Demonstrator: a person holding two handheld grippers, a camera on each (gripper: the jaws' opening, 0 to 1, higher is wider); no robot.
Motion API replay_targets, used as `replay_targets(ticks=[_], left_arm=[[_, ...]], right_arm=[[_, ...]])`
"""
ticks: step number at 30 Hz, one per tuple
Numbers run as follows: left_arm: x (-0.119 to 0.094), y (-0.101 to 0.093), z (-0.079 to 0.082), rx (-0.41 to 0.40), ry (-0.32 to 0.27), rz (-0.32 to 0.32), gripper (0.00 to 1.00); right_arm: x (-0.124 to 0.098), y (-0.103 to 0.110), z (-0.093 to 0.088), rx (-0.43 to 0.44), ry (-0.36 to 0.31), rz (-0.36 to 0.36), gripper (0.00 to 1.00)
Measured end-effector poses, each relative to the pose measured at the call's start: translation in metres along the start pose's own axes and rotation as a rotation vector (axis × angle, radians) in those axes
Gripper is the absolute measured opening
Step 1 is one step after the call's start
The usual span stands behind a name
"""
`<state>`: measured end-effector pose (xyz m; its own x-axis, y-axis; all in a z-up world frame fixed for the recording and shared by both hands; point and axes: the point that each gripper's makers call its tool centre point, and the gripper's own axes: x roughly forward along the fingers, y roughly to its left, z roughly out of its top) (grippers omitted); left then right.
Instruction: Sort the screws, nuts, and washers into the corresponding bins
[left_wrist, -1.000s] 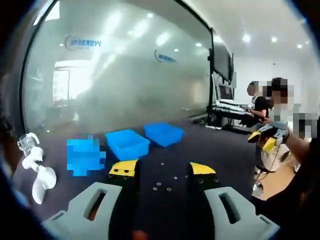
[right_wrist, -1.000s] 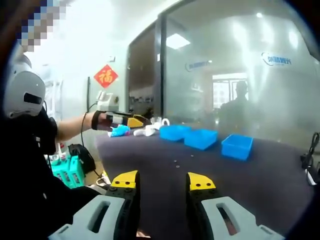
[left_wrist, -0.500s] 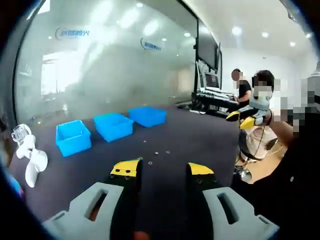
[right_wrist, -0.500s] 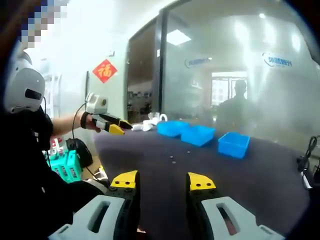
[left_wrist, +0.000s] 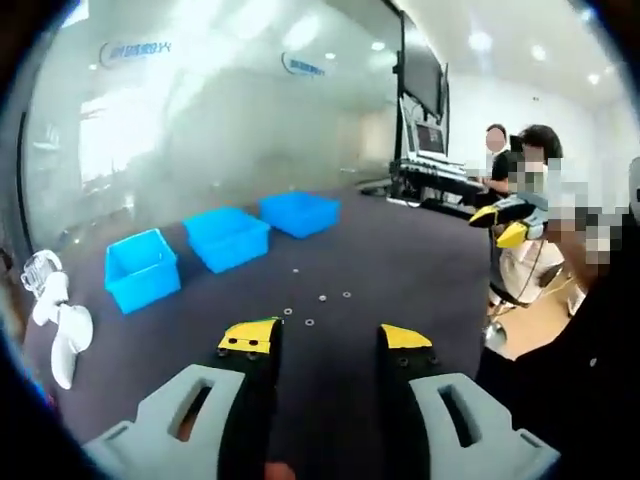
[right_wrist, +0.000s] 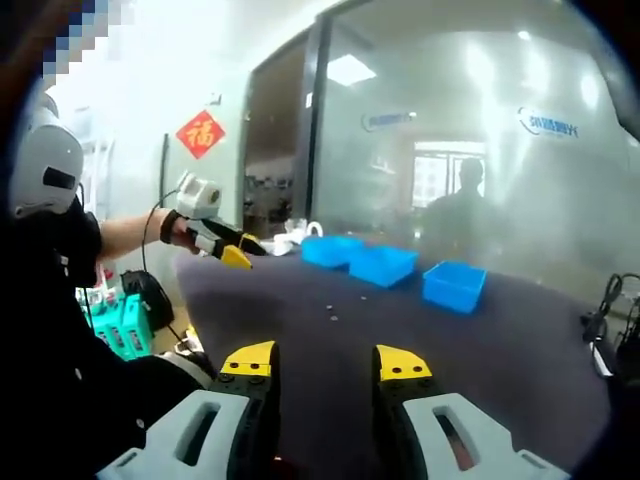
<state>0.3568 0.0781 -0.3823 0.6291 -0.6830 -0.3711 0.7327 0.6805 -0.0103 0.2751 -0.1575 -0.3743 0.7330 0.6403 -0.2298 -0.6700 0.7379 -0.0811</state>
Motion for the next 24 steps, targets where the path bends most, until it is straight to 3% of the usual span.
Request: replay_targets(ticks=[11, 12, 17, 24], left_arm=[[0.041, -0.014, -0.004, -0.015, 0.188, -0.066, 0.32], [0.046, -0.008, -0.003, -0.016, 0.205, -0.069, 0.32], [0.068, -0.012, -0.008, 0.029, 0.277, -0.083, 0.31], [0.091, -0.009, -0.011, 0.048, 0.339, -0.089, 0.29]], right_arm=[[-0.004, -0.006, -0.003, 0.006, 0.000, -0.017, 0.33], [-0.004, -0.007, -0.003, 0.008, -0.001, -0.017, 0.33], [-0.005, -0.011, -0.006, 0.019, -0.005, -0.023, 0.33], [-0.006, -0.015, -0.009, 0.027, -0.003, -0.027, 0.33]])
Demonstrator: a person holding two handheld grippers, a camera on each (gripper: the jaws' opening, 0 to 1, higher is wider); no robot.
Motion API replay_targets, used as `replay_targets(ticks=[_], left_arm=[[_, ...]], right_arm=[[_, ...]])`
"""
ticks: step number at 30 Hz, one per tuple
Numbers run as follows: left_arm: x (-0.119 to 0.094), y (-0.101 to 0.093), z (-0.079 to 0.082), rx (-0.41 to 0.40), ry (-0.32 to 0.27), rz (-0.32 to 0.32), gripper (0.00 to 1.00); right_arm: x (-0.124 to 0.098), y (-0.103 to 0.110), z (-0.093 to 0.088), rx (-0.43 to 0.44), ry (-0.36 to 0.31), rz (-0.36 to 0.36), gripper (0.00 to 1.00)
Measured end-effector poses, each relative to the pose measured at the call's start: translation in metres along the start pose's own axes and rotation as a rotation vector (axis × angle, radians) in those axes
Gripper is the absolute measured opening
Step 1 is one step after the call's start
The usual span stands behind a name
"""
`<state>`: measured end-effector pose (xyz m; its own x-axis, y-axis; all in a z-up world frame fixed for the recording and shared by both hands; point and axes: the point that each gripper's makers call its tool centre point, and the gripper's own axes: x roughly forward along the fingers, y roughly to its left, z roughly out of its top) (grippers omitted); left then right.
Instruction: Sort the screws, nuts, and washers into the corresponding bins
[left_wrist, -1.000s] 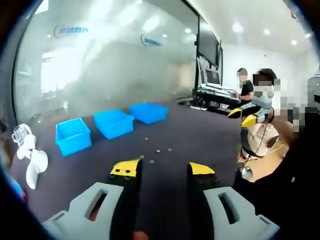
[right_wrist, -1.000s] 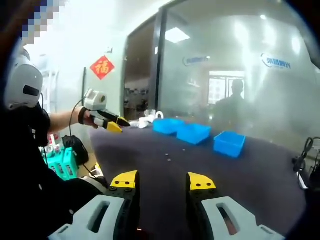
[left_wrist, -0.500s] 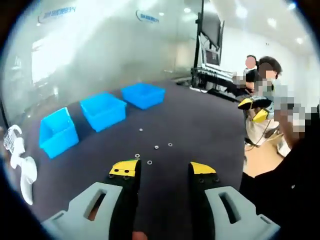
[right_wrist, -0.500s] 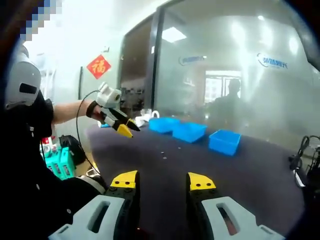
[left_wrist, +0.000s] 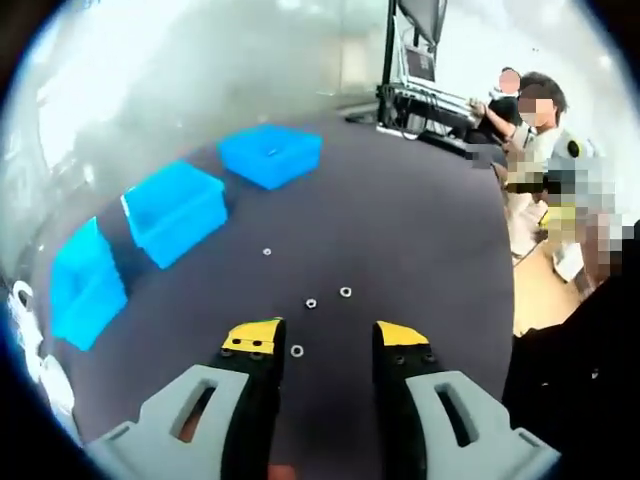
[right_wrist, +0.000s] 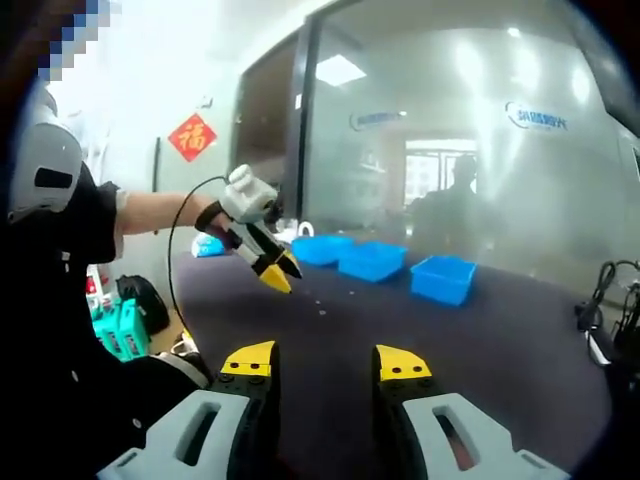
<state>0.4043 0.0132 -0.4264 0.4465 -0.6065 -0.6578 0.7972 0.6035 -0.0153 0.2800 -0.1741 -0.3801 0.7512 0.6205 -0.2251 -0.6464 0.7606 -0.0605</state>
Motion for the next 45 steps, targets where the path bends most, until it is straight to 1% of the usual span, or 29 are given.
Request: replay_targets(ticks=[2, 5, 9, 11, 12, 14, 17, 21, 24, 27, 33, 38, 42, 45], left_arm=[[0.004, 0.000, -0.001, -0.006, 0.022, -0.010, 0.29], [0.011, 0.001, -0.003, 0.008, 0.055, -0.015, 0.28], [0.020, 0.008, 0.000, 0.019, 0.089, -0.014, 0.22], [0.024, 0.010, -0.002, 0.032, 0.124, -0.023, 0.21], [0.028, 0.010, -0.003, 0.022, 0.143, -0.035, 0.21], [0.033, 0.013, -0.002, 0.019, 0.152, -0.036, 0.20], [0.038, 0.016, -0.004, 0.050, 0.183, -0.031, 0.20], [0.044, 0.016, -0.002, 0.048, 0.201, -0.046, 0.19], [0.048, 0.014, -0.004, 0.063, 0.219, -0.051, 0.18], [0.049, 0.015, -0.005, 0.074, 0.228, -0.048, 0.16], [0.050, 0.015, -0.007, 0.069, 0.229, -0.055, 0.10], [0.047, 0.011, -0.011, 0.070, 0.236, -0.067, 0.02], [0.047, 0.011, -0.011, 0.069, 0.227, -0.066, 0.01], [0.045, 0.011, -0.010, 0.058, 0.208, -0.065, 0.01]], right_arm=[[-0.001, -0.002, -0.002, -0.006, 0.008, -0.004, 0.33], [-0.001, -0.005, -0.003, -0.014, 0.016, -0.012, 0.33], [-0.001, -0.006, -0.004, -0.012, 0.016, -0.014, 0.33], [-0.001, -0.006, -0.005, -0.011, 0.015, -0.015, 0.33], [-0.002, -0.007, -0.005, -0.009, 0.014, -0.017, 0.33], [-0.002, -0.007, -0.006, -0.003, 0.010, -0.019, 0.33], [-0.002, -0.008, -0.007, 0.001, 0.010, -0.023, 0.33], [-0.003, -0.009, -0.008, 0.003, 0.012, -0.025, 0.33], [-0.004, -0.011, -0.007, 0.007, 0.009, -0.028, 0.33], [-0.004, -0.011, -0.008, 0.009, 0.009, -0.029, 0.33], [-0.004, -0.011, -0.009, 0.012, 0.011, -0.028, 0.33], [-0.004, -0.012, -0.009, 0.012, 0.011, -0.029, 0.33], [-0.003, -0.011, -0.008, 0.011, 0.009, -0.026, 0.33], [-0.002, -0.009, -0.006, 0.008, 0.008, -0.022, 0.33]])
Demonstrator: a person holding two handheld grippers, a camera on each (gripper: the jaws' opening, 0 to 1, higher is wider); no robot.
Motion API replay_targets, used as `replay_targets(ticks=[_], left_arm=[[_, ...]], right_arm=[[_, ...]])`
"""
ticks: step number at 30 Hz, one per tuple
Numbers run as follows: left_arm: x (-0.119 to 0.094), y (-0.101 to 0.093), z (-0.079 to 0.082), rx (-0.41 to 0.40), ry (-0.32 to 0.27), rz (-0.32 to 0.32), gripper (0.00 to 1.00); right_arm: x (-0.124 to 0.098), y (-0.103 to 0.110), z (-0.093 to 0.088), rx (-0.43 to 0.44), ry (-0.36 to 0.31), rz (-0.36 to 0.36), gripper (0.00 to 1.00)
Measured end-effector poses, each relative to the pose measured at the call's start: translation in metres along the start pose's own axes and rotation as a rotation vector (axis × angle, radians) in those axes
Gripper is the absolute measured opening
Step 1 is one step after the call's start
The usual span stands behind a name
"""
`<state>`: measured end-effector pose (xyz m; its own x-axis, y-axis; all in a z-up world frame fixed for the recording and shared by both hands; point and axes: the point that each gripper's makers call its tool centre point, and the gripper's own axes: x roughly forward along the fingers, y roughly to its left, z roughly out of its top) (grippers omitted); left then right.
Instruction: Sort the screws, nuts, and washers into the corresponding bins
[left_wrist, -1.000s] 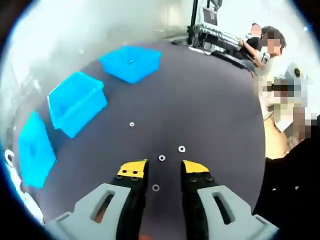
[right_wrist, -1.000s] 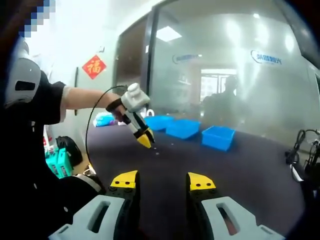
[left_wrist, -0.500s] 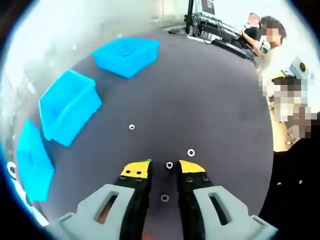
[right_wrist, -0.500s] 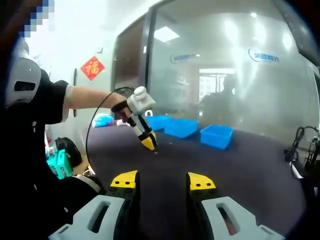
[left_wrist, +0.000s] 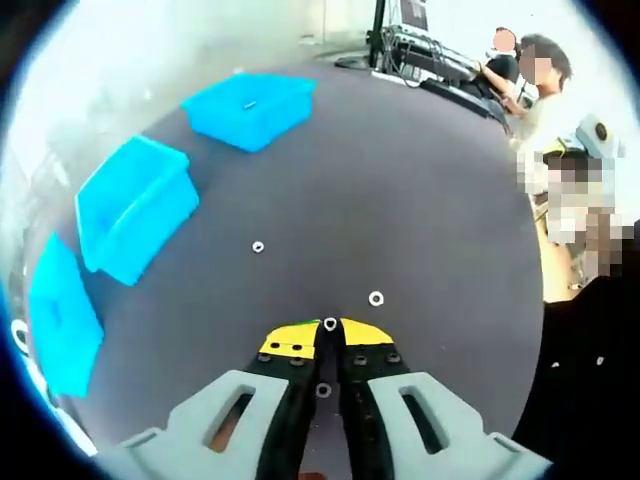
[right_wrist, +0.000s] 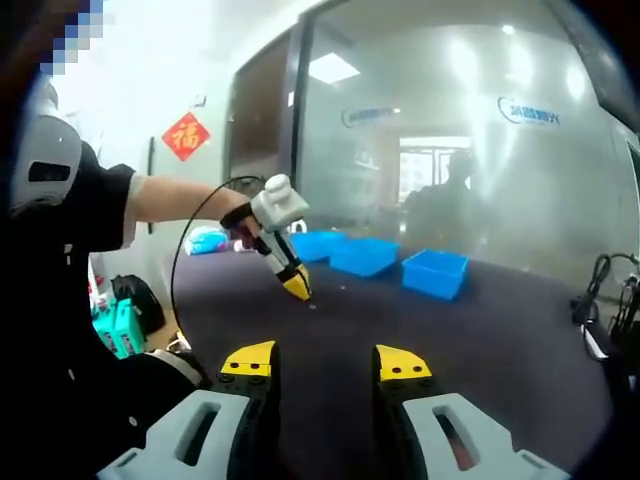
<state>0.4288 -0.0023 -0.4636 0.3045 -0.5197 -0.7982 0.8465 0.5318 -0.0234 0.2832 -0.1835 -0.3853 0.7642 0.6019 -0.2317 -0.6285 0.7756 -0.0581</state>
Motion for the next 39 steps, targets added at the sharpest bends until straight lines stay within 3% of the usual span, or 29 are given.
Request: replay_targets(ticks=[8, 15, 17, 20, 21, 24, 29, 33, 37, 39], left_arm=[[-0.019, -0.014, 0.015, -0.087, -0.160, -0.038, 0.01], [-0.048, -0.014, 0.032, -0.113, -0.359, 0.023, 0.01], [-0.061, -0.010, 0.036, -0.108, -0.424, 0.075, 0.01], [-0.083, 0.005, 0.039, -0.048, -0.522, 0.238, 0.01], [-0.090, 0.005, 0.038, -0.055, -0.561, 0.267, 0.01], [-0.105, 0.009, 0.035, -0.120, -0.643, 0.302, 0.01], [-0.129, 0.034, 0.016, -0.223, -0.773, 0.453, 0.01], [-0.143, 0.056, -0.004, -0.313, -0.817, 0.551, 0.01], [-0.155, 0.080, -0.021, -0.394, -0.821, 0.629, 0.01], [-0.165, 0.094, -0.025, -0.395, -0.818, 0.679, 0.01]], right_arm=[[0.001, 0.001, 0.004, -0.006, -0.005, -0.002, 0.33], [0.004, 0.001, 0.010, -0.010, -0.021, -0.015, 0.33], [0.004, 0.001, 0.012, -0.010, -0.023, -0.017, 0.33], [0.003, 0.000, 0.013, -0.013, -0.022, -0.020, 0.33], [0.003, 0.001, 0.014, -0.014, -0.023, -0.020, 0.33], [0.004, 0.002, 0.017, -0.015, -0.029, -0.019, 0.33], [0.006, 0.006, 0.018, -0.015, -0.032, -0.013, 0.33], [0.007, 0.009, 0.019, -0.017, -0.030, -0.005, 0.33], [0.008, 0.012, 0.021, -0.023, -0.031, 0.003, 0.33], [0.009, 0.013, 0.022, -0.025, -0.031, 0.006, 0.33]])
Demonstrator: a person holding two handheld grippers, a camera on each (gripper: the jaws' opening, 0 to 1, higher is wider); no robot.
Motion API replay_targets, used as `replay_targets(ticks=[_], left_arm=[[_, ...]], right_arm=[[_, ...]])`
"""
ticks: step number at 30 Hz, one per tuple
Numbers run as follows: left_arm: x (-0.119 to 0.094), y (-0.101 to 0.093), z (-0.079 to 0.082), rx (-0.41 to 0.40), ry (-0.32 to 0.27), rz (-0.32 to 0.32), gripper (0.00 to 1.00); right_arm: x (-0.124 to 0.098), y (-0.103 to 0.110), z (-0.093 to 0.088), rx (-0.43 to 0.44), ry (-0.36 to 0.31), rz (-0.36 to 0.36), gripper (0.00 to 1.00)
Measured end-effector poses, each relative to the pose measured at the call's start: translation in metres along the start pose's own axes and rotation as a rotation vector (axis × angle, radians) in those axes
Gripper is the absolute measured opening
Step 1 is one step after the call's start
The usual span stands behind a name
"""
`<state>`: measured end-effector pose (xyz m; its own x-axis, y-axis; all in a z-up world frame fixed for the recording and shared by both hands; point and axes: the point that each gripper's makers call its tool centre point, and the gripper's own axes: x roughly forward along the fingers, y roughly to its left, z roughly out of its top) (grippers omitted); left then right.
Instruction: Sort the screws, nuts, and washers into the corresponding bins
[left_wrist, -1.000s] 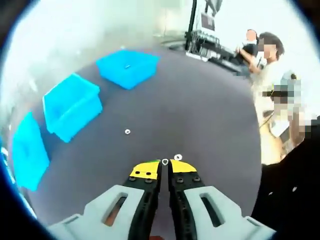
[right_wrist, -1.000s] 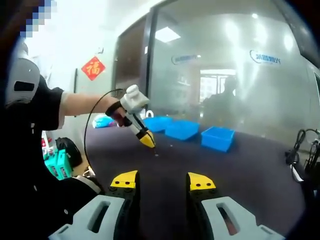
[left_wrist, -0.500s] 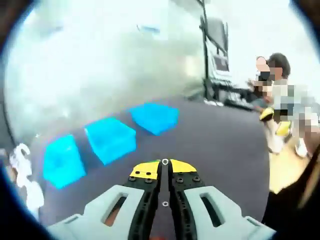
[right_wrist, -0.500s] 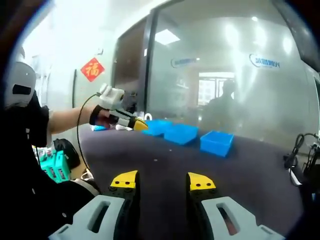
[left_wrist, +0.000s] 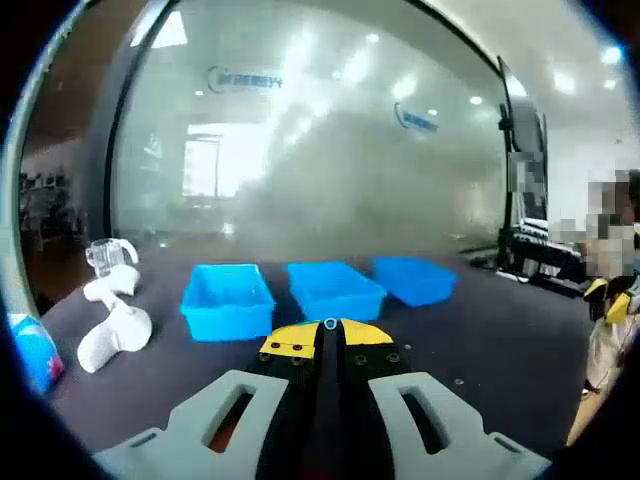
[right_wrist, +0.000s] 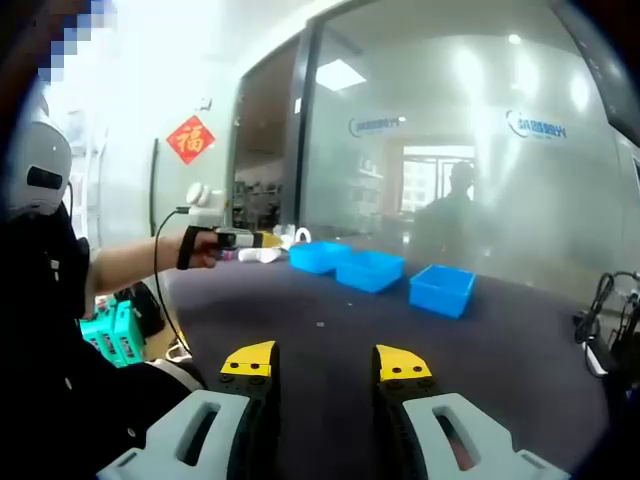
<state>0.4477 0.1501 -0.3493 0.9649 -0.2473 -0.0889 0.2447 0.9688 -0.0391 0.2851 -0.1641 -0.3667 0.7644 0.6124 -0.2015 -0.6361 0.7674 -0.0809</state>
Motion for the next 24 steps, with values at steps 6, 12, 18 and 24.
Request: replay_targets(ticks=[6, 12, 18, 24], left_arm=[[0.018, 0.032, 0.026, 0.000, -0.041, 0.052, 0.01], [0.049, 0.061, 0.043, 0.018, -0.043, 0.092, 0.01], [0.085, 0.088, 0.043, -0.029, -0.011, 0.129, 0.01], [0.119, 0.092, 0.033, -0.114, 0.044, 0.111, 0.01]], right_arm=[[0.002, 0.002, -0.001, 0.004, -0.001, 0.008, 0.33], [0.003, 0.003, 0.000, 0.003, -0.001, 0.011, 0.33], [0.001, 0.005, -0.005, 0.012, 0.008, 0.010, 0.33], [0.000, 0.003, -0.006, 0.015, 0.012, 0.004, 0.33]])
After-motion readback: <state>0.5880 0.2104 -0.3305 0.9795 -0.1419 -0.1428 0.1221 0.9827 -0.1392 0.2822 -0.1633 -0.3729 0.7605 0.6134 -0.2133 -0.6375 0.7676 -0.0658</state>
